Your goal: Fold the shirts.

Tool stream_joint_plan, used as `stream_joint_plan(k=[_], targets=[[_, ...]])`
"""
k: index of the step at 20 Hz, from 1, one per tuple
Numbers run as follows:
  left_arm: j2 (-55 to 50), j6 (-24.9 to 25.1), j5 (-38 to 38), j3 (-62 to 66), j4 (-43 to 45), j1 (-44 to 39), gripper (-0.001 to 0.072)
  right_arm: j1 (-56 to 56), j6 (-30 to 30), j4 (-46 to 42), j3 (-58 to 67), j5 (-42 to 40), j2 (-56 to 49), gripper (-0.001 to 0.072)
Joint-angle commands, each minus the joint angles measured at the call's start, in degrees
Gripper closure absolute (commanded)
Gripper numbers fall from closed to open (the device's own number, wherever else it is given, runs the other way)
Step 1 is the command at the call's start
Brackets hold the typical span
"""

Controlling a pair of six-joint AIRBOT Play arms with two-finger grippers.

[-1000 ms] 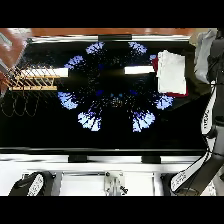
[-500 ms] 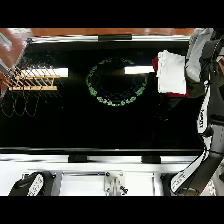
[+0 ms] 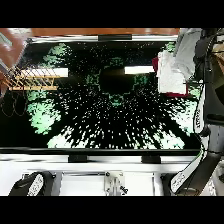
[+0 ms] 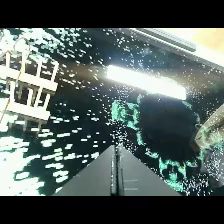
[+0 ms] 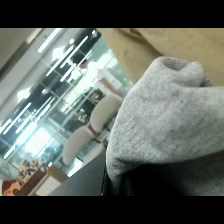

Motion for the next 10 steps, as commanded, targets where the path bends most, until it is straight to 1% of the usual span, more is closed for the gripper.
stream_joint_plan(k=[1, 3, 5, 8, 10], targets=[[-0.09, 0.0, 0.04, -0.02, 0.02, 0.02, 0.068, 2.56, -0.85, -0.46, -0.04, -8.7, -0.2, 0.0632], [0.04, 0.0, 0.0, -0.02, 0.02, 0.02, 0.068, 3.45, -1.6, -5.7, -0.02, -19.98, 0.85, 0.0633], [0.42, 0.0, 0.0, 0.0, 0.02, 0.02, 0.068, 3.19, -1.29, -11.63, -0.02, -35.41, 3.37, 0.0633], [1.42, -0.02, -0.02, 0.07, 0.02, 0.02, 0.068, 0.35, 10.43, -20.94, -0.02, -60.3, 9.6, 0.0633], [2.16, -0.02, 0.0, 0.07, 0.0, 0.02, 0.068, -1.57, 10.84, -26.69, -0.04, -76.04, 14.38, 0.0633]])
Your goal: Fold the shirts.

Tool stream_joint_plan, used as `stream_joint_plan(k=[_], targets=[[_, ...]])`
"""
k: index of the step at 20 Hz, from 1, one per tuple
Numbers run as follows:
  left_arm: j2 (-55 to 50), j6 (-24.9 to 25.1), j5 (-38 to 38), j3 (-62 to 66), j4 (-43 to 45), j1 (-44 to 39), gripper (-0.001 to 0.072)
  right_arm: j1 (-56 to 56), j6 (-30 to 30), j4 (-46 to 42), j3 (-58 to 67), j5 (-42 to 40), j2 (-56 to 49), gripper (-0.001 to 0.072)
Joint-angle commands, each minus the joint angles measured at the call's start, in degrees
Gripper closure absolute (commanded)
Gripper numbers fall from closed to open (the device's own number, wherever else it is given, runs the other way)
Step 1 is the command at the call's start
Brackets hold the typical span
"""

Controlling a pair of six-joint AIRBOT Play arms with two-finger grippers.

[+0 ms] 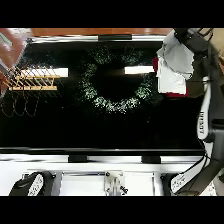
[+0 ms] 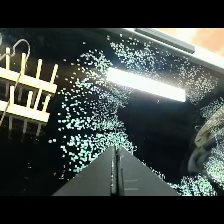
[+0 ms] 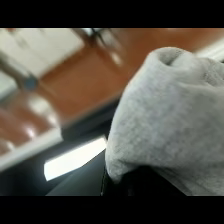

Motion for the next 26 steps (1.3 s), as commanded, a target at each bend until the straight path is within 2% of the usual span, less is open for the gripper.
stream_joint_plan(k=[1, 4, 7, 12, 16, 20, 24, 25, 26], targets=[[1.14, 0.0, 0.02, 0.07, 0.0, 0.02, 0.068, -2.75, 4.81, -11.87, 0.0, -33.99, 7.37, 0.0633], [1.62, 0.0, 0.02, 0.04, -0.02, 0.02, 0.068, -3.82, 4.15, -21.42, -1.16, -53.13, 11.17, 0.0633], [1.81, 0.02, -0.02, 0.04, -0.02, 0.02, 0.068, -3.74, 2.34, -27.08, -5.99, -62.47, 11.8, 0.0633], [2.19, 0.02, -0.02, 0.04, -0.02, 0.02, 0.068, -3.96, 3.41, -33.62, -17.2, -61.68, 11.8, 0.0633], [2.12, 0.02, 0.0, 0.04, 0.0, 0.02, 0.068, -4.26, 6.23, -30.77, -24.81, -60.3, 11.8, 0.0633], [2.12, 0.0, 0.0, 0.04, -0.02, 0.02, 0.068, -5.44, 12.48, -31.8, -26.43, -60.22, 11.87, 0.0632], [2.12, 0.0, 0.0, 0.04, -0.02, 0.02, 0.068, -6.4, 13.22, -31.63, -26.43, -61.07, 11.87, 0.0631], [2.12, 0.0, 0.0, 0.04, -0.02, 0.02, 0.068, -6.4, 13.44, -31.65, -26.43, -60.87, 11.85, 0.0599], [2.12, 0.0, 0.02, 0.04, -0.02, 0.02, 0.068, -6.4, 13.51, -31.67, -26.43, -60.59, 11.87, 0.0475]])
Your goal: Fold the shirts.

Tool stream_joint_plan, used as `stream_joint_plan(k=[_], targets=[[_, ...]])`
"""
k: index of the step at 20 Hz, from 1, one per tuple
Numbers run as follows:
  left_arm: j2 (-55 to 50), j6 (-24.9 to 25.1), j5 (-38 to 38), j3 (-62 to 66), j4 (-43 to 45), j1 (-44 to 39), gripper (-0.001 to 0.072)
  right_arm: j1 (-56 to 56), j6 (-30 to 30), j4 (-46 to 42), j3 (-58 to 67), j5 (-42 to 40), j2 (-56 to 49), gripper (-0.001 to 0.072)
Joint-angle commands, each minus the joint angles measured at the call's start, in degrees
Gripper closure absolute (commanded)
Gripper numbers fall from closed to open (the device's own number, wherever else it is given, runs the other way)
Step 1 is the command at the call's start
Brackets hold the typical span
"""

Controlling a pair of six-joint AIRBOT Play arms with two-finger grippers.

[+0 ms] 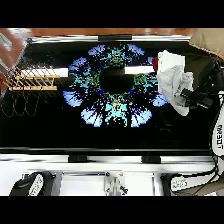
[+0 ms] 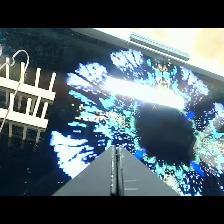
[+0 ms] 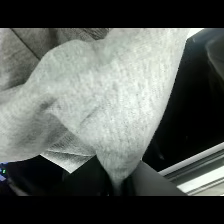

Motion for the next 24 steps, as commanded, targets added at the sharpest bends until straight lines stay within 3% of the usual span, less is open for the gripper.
stream_joint_plan(k=[1, 3, 5, 11, 13, 17, 19, 22, 23, 24], targets=[[0.04, 0.0, 0.02, 0.04, 0.0, 0.02, 0.068, -0.28, 0.72, -0.15, -0.28, 0.11, 0.04, 0.032], [0.07, 0.02, 0.02, 0.04, 0.02, 0.02, 0.068, -0.31, -3.61, -1.31, 0.13, -3.21, 0.5, 0.0296], [0.02, 0.02, 0.07, 0.04, 0.02, 0.02, 0.068, -1.03, -5.25, -8.11, 2.03, -5.6, 1.84, 0.0297], [-0.07, 0.04, 0.07, 0.04, 0.02, 0.02, 0.068, -3.32, -11.37, -7.48, 8.72, -0.22, 5.7, 0.0297], [-0.07, 0.04, 0.07, -0.02, 0.04, 0.02, 0.068, -3.34, -12.04, 0.9, 7.23, 1.42, 5.11, 0.0297], [-0.74, 3.63, -1.36, -0.02, 0.04, -0.35, 0.0681, -2.75, -14.8, 28.06, 3.87, 5.25, 4.98, 0.0317], [-3.69, 4.66, -5.9, 0.0, 0.04, -3.23, 0.0682, 0.61, -16.26, 26.1, 3.87, 5.05, 5.75, 0.0316], [-12.57, 4.52, -9.99, 0.02, 1.64, -15.52, 0.0683, 8.98, -16.15, 12.63, 3.87, 4.96, 6.97, 0.0314], [-15.85, 3.69, -9.14, 0.07, 5.51, -21.73, 0.0684, 11.96, -16.13, 8.85, 3.87, 4.94, 7.06, 0.0312], [-18.99, 0.22, -8.66, 0.15, 12.11, -27.74, 0.0684, 15.02, -15.96, 6.54, 3.87, 5.07, 7.04, 0.0252]])
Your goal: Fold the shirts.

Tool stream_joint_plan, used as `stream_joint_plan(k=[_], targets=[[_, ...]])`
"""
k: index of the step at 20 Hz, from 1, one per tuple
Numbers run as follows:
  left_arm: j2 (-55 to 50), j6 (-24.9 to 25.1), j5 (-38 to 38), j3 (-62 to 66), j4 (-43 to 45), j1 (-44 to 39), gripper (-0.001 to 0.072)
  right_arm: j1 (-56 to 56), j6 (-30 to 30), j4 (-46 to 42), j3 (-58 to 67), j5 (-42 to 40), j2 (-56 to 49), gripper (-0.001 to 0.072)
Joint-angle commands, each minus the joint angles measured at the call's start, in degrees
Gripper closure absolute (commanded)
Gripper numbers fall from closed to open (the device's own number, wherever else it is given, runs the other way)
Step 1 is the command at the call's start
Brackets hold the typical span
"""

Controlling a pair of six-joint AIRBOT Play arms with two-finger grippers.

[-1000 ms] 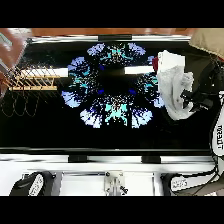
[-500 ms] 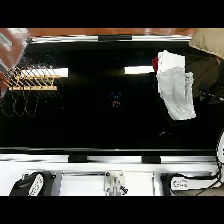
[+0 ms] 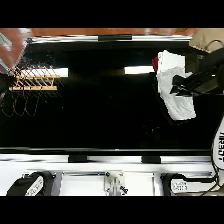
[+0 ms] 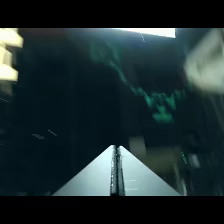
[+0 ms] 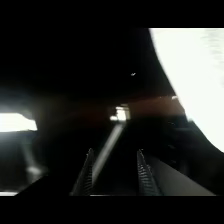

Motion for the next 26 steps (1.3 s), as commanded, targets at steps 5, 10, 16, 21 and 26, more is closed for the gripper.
stream_joint_plan(k=[5, 10, 16, 21, 26], targets=[[-23.47, -15.06, -10.03, 1.29, 37.62, -32.28, 0.068, 13.18, 0.98, -8.72, -1.22, 2.12, 0.26, 0.0233], [-30.62, -15.04, -12.98, 1.49, 37.57, -33.33, 0.0678, 13.07, 0.98, -8.33, -1.68, 2.97, 0.2, 0.0234], [-32.87, -15.04, -13.0, 1.51, 37.57, -33.33, 0.0678, 13.05, 0.98, -7.65, -1.66, 3.48, 0.2, 0.0234], [-32.85, -15.91, -13.4, 1.49, 37.35, -33.35, 0.0678, 13.05, 0.98, -7.63, -1.66, 3.5, 0.2, 0.0234], [-32.85, -15.89, -14.82, 1.49, 37.13, -33.35, 0.0678, 13.05, 0.98, -7.63, -1.66, 3.5, 0.2, 0.0234]])
